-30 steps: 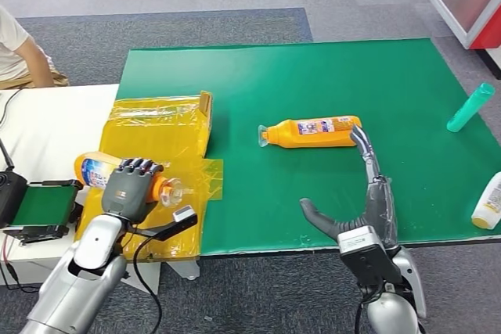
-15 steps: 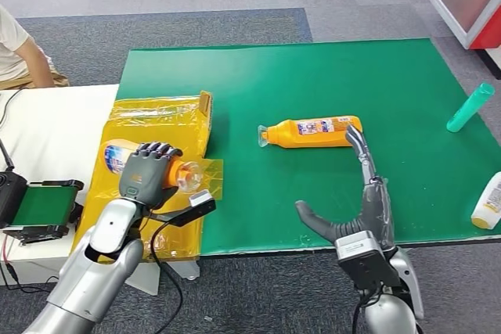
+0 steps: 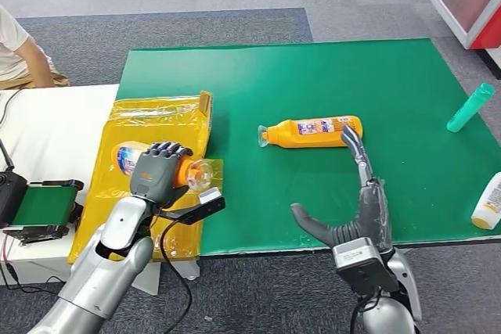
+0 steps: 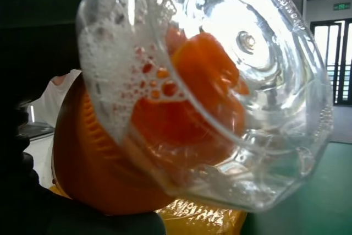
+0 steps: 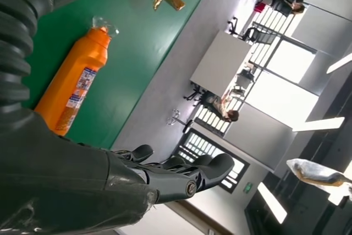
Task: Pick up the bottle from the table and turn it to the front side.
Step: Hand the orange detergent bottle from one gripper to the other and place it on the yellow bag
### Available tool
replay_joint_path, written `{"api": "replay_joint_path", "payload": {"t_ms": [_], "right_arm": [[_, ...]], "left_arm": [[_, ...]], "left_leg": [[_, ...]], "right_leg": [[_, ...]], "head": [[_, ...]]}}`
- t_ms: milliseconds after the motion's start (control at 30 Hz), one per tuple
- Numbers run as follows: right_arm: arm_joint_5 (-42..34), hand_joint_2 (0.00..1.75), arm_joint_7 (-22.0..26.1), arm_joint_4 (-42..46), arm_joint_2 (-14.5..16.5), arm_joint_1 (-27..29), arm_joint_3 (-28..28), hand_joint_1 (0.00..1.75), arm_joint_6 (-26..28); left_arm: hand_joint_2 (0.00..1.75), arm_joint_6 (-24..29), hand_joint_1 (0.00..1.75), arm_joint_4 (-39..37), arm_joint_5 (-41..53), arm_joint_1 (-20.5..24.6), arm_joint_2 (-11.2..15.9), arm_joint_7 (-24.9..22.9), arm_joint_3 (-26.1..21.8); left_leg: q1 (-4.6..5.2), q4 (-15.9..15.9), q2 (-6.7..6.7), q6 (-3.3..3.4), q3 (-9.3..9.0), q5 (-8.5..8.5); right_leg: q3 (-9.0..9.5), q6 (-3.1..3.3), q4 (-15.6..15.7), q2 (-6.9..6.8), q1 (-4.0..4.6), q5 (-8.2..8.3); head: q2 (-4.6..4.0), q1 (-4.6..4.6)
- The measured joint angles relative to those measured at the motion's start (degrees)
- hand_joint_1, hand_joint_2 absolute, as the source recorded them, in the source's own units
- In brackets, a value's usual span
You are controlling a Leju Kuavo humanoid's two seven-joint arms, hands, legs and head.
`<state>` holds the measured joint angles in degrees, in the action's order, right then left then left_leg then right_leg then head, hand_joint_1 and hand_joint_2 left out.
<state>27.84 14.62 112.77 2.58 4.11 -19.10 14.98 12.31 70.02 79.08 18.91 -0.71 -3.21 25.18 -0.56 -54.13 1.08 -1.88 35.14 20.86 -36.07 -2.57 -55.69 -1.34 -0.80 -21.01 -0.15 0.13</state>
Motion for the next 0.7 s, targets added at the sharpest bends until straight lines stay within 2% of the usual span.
{"api": "replay_joint_path", "payload": {"t_ms": [33,67,100,500,700], "right_arm": [[0.09,1.75,0.21,0.31,0.00,0.05,-0.09,0.00,0.03],[0.20,1.75,0.34,0.63,-0.01,0.08,-0.17,0.00,0.04],[0.28,1.75,0.41,0.91,-0.01,0.10,-0.25,0.00,0.04],[-0.09,1.75,0.53,1.76,-0.32,0.11,-0.34,0.00,-0.33],[-0.07,1.75,1.14,2.22,-0.46,0.69,1.39,0.00,0.03]], "left_arm": [[1.75,0.03,0.42,-0.17,-0.18,0.00,-0.07,0.01,0.00],[1.75,0.09,0.06,-0.37,-0.33,0.00,-0.17,0.03,0.01],[1.75,0.17,0.00,-0.54,-0.46,0.00,-0.28,0.05,0.02],[1.75,0.30,0.00,-1.69,-1.02,0.41,-0.85,0.09,0.09],[1.75,-0.13,0.00,-1.69,-1.18,0.40,-0.64,-0.43,0.07]], "left_leg": [[0.00,0.00,0.00,0.00,0.00,0.00],[0.00,0.00,0.00,0.00,0.00,0.00],[0.00,0.00,0.00,0.00,0.00,0.00],[0.00,0.00,0.00,0.00,0.00,0.00],[0.00,0.00,0.00,0.00,0.00,0.00]], "right_leg": [[0.00,0.00,0.00,0.00,0.00,0.00],[0.00,0.00,0.00,0.00,0.00,0.00],[0.00,0.00,0.00,0.00,0.00,0.00],[0.00,0.00,0.00,0.00,0.00,0.00],[0.01,0.00,0.00,0.00,0.00,0.00]], "head": [[0.00,0.00],[0.00,0.00],[0.00,-0.01],[0.00,0.01],[0.00,0.00]]}}
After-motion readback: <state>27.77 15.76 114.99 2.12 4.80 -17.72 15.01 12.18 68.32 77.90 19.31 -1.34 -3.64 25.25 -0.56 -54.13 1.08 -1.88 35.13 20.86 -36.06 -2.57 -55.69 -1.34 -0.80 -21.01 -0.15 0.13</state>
